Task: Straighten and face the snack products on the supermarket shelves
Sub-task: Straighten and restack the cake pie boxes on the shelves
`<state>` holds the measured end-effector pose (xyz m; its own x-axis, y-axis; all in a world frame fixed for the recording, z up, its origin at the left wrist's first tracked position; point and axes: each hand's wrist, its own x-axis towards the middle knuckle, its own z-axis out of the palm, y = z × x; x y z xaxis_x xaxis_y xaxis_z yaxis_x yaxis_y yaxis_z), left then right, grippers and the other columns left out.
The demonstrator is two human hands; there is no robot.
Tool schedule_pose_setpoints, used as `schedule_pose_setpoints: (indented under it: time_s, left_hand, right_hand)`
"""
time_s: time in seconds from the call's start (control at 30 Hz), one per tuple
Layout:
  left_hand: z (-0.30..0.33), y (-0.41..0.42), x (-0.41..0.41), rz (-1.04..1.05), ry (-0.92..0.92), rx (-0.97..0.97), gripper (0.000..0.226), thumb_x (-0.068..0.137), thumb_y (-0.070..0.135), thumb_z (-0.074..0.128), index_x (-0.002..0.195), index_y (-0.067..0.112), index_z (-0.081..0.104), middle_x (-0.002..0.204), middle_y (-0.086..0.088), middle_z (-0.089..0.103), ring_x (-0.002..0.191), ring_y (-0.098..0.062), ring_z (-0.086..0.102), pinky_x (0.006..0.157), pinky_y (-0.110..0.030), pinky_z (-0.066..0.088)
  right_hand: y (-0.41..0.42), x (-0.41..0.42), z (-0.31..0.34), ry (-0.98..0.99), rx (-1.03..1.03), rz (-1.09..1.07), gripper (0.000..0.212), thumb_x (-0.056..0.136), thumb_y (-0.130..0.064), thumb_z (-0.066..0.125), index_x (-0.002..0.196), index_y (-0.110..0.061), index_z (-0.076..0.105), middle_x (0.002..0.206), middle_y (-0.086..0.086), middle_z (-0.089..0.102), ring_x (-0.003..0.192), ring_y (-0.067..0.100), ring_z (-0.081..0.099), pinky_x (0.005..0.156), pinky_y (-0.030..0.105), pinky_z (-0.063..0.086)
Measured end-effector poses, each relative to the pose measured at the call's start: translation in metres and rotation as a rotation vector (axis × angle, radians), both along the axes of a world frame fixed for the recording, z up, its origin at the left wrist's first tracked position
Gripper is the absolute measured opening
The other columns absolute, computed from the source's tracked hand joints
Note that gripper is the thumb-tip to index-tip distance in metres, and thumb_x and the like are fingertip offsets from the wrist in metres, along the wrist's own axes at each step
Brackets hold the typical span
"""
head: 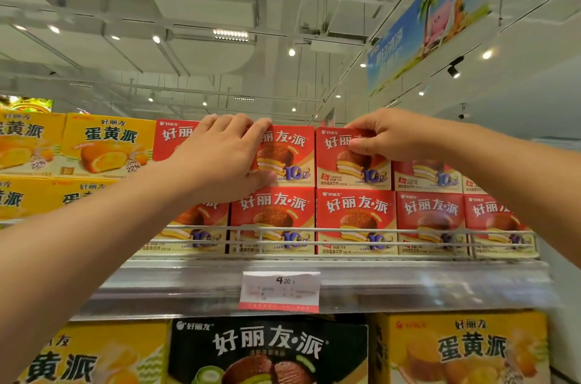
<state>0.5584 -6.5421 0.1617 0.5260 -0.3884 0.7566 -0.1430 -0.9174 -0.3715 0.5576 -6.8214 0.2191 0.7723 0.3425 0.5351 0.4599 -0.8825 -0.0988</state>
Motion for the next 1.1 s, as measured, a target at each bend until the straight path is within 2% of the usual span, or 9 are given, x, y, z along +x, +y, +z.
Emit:
schedule_pose_setpoints:
  time_s: [0.27,0.4,0.47,0.5,0.6,0.73,0.9,1.03,1.1]
  left_hand:
    - [-0.004,-0.001,0.004,-0.003,-0.037,0.003,0.094,0.076,0.079,0.022,0.151,0.025,0.003,0.152,-0.005,0.028,0.141,-0.028,0.024,0.117,-0.045,0.012]
    - [-0.01,-0.002,0.004,-0.001,-0.001,-0.064,0.09,0.084,0.072,0.028,0.152,0.026,-0.009,0.161,-0.006,0.005,0.149,-0.026,-0.006,0.119,-0.048,-0.008]
    - [-0.018,-0.003,-0.003,-0.04,-0.042,-0.137,0.086,0.087,0.072,0.023,0.151,0.029,-0.015,0.162,-0.007,-0.008,0.148,-0.026,-0.016,0.119,-0.048,-0.011]
    - [-0.024,-0.002,-0.009,-0.086,-0.084,-0.173,0.083,0.089,0.071,0.021,0.152,0.027,-0.012,0.163,-0.008,-0.006,0.148,-0.026,-0.013,0.119,-0.048,-0.008]
    - [-0.054,0.002,-0.035,-0.217,-0.164,-0.233,0.08,0.09,0.064,0.025,0.153,0.016,0.015,0.159,-0.014,0.018,0.149,-0.031,0.007,0.12,-0.052,0.008]
    - [-0.112,0.015,-0.058,-0.234,-0.152,-0.23,0.074,0.089,0.057,0.036,0.146,0.01,0.033,0.153,-0.017,0.031,0.144,-0.036,0.022,0.117,-0.05,0.017]
    - [-0.161,0.033,-0.065,-0.179,-0.163,-0.184,0.063,0.092,0.046,0.043,0.14,0.005,0.045,0.151,-0.022,0.033,0.142,-0.042,0.026,0.113,-0.057,0.021]
    - [-0.182,0.033,-0.061,-0.143,-0.111,-0.296,0.058,0.093,0.047,0.038,0.141,0.016,0.046,0.158,-0.015,0.021,0.147,-0.035,0.015,0.116,-0.056,0.012]
    - [-0.186,0.032,-0.058,-0.143,-0.139,-0.296,0.055,0.095,0.045,0.039,0.141,0.017,0.047,0.159,-0.014,0.021,0.146,-0.035,0.016,0.115,-0.056,0.013]
  right_hand:
    - [0.001,-0.001,-0.006,-0.037,-0.083,-0.042,0.034,0.096,-0.044,0.049,0.126,-0.028,0.053,0.109,-0.007,0.065,0.091,0.01,0.062,0.077,0.03,0.052]
    - [0.006,-0.011,-0.006,-0.035,-0.205,-0.164,0.052,0.094,-0.054,0.046,0.142,-0.036,0.038,0.128,-0.002,0.06,0.107,0.02,0.059,0.09,0.037,0.048]
    - [0.008,-0.018,-0.007,-0.136,-0.311,-0.232,0.067,0.091,-0.059,0.048,0.149,-0.035,0.026,0.139,0.0,0.053,0.122,0.025,0.052,0.102,0.041,0.043]
    - [0.01,-0.022,-0.01,-0.221,-0.345,-0.227,0.071,0.09,-0.058,0.05,0.15,-0.031,0.025,0.142,0.002,0.05,0.127,0.026,0.048,0.105,0.042,0.039]
    - [0.018,-0.041,-0.041,-0.456,-0.328,-0.07,0.065,0.091,-0.046,0.055,0.147,-0.02,0.034,0.143,0.004,0.049,0.131,0.025,0.043,0.109,0.043,0.033]
    - [0.031,-0.063,-0.119,-0.486,-0.24,0.171,0.052,0.091,-0.036,0.053,0.138,-0.015,0.048,0.14,0.005,0.052,0.13,0.023,0.044,0.11,0.042,0.033]
    - [0.04,-0.06,-0.197,-0.486,-0.19,0.202,0.051,0.093,-0.033,0.049,0.139,-0.01,0.049,0.145,0.011,0.046,0.135,0.029,0.039,0.111,0.047,0.03]
    - [0.042,-0.044,-0.216,-0.568,-0.086,0.254,0.043,0.09,-0.015,0.055,0.13,-0.002,0.057,0.141,0.016,0.047,0.13,0.036,0.041,0.112,0.045,0.027]
    - [0.043,-0.037,-0.22,-0.612,-0.045,0.271,0.041,0.087,-0.01,0.055,0.127,-0.001,0.059,0.139,0.017,0.049,0.128,0.037,0.042,0.112,0.045,0.026]
